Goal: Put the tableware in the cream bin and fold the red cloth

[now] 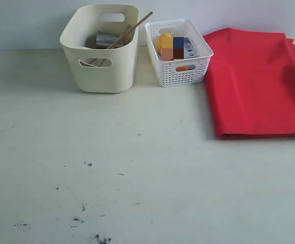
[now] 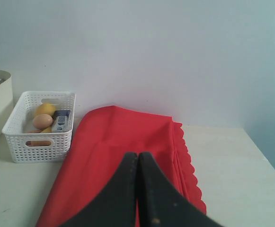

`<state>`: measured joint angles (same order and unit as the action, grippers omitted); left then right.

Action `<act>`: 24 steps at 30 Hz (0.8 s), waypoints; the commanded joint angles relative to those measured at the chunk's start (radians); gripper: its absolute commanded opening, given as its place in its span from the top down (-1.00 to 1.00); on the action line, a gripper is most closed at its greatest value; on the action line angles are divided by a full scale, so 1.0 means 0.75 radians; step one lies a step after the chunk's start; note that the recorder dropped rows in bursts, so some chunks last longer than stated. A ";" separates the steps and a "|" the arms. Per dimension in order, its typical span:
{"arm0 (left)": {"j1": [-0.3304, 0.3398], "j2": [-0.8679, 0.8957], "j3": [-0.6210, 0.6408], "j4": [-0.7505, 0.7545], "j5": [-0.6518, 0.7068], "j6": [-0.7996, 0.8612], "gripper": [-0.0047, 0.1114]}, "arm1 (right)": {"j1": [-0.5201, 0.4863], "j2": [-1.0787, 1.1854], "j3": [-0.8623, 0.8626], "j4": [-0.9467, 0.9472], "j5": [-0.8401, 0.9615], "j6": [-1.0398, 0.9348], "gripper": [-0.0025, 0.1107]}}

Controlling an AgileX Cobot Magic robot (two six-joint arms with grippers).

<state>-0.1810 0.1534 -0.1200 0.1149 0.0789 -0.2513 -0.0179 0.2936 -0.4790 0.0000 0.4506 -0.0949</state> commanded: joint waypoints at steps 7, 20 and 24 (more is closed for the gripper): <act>0.222 -0.176 0.160 0.007 -0.002 -0.026 0.92 | 0.000 -0.004 0.006 0.000 -0.005 0.003 0.96; 0.229 -0.204 0.160 0.007 0.302 0.011 0.92 | 0.000 -0.004 0.006 0.000 -0.005 0.003 0.96; 0.229 -0.204 0.160 0.007 0.315 0.016 0.92 | 0.000 -0.004 0.006 0.000 -0.005 0.003 0.96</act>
<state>-0.0125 0.0058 -0.0024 0.1166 0.3041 -0.2447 -0.0179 0.2936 -0.4790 0.0000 0.4506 -0.0949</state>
